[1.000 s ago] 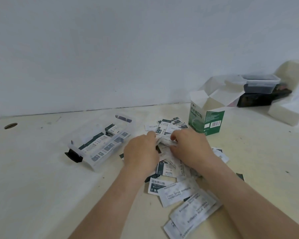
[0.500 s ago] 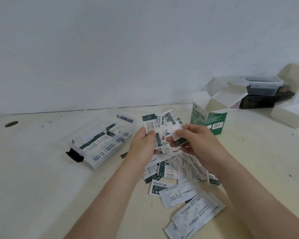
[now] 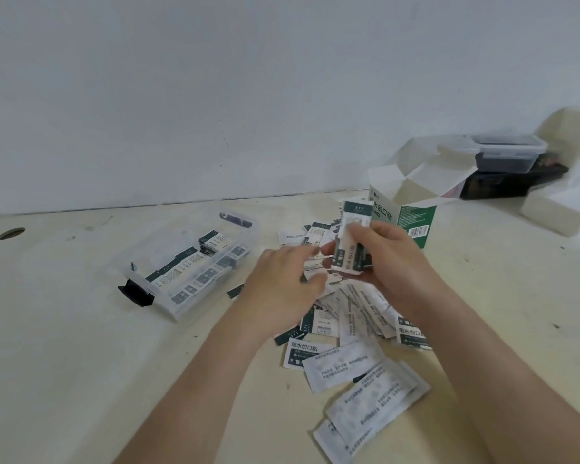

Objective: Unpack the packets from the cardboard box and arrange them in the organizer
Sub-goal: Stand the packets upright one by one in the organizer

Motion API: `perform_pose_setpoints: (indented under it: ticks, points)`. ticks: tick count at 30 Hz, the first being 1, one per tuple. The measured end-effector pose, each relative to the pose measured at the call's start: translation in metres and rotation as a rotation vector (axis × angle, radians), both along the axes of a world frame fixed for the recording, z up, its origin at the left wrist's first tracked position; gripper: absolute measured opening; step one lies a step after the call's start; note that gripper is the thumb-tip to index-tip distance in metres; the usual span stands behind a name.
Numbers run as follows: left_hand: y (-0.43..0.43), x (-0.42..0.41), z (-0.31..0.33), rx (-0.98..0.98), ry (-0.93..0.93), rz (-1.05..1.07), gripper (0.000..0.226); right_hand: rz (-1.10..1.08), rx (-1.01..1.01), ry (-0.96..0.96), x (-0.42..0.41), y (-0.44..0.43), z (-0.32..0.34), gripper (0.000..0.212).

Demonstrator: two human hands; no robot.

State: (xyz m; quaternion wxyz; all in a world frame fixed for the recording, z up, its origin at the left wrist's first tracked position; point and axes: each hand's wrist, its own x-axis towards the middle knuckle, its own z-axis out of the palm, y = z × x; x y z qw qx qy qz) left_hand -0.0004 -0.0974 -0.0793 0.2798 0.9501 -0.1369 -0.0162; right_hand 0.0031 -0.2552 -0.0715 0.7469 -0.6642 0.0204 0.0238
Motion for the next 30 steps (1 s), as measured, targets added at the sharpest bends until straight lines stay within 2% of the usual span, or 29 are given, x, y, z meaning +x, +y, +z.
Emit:
perform_pose_setpoints:
  ticks: [1, 2, 3, 7, 10, 16, 19, 23, 27, 30]
  points:
    - [0.005, 0.001, -0.002, 0.229, -0.005, 0.018, 0.053, -0.009, -0.084, -0.021, 0.000, -0.005, 0.001, 0.023]
    - [0.008, 0.001, -0.005, 0.363, 0.025, 0.037, 0.058, -0.010, -0.174, -0.039, 0.000, -0.007, 0.002, 0.022]
    - [0.009, 0.001, -0.007, 0.407, 0.056, 0.056, 0.061, -0.004, -0.253, -0.050, 0.000, -0.008, 0.001, 0.022]
    - [0.014, 0.004, -0.006, 0.330, 0.012, 0.139, 0.056, 0.035, -0.424, -0.032, 0.001, -0.005, -0.005, 0.024]
    - [0.019, 0.005, -0.003, 0.260, 0.000, 0.179, 0.048, 0.054, -0.370, -0.013, 0.003, -0.003, -0.009, 0.025]
    - [0.026, 0.006, 0.005, -0.046, -0.016, 0.228, 0.048, 0.046, -0.335, 0.051, 0.002, 0.002, -0.012, 0.027]
    - [0.025, 0.006, 0.008, -0.176, -0.117, 0.238, 0.043, 0.058, -0.237, 0.084, 0.001, 0.005, -0.013, 0.027]
    - [0.019, 0.002, 0.016, -0.325, -0.255, 0.279, 0.042, 0.087, -0.075, 0.155, 0.001, 0.012, -0.014, 0.015]
    - [0.019, -0.002, 0.027, -0.580, -0.353, 0.321, 0.043, 0.039, 0.116, 0.184, 0.003, 0.012, -0.016, 0.032]
    - [0.012, -0.004, 0.029, -0.974, -0.322, 0.344, 0.039, 0.081, 0.370, 0.165, 0.002, 0.014, -0.014, 0.050]
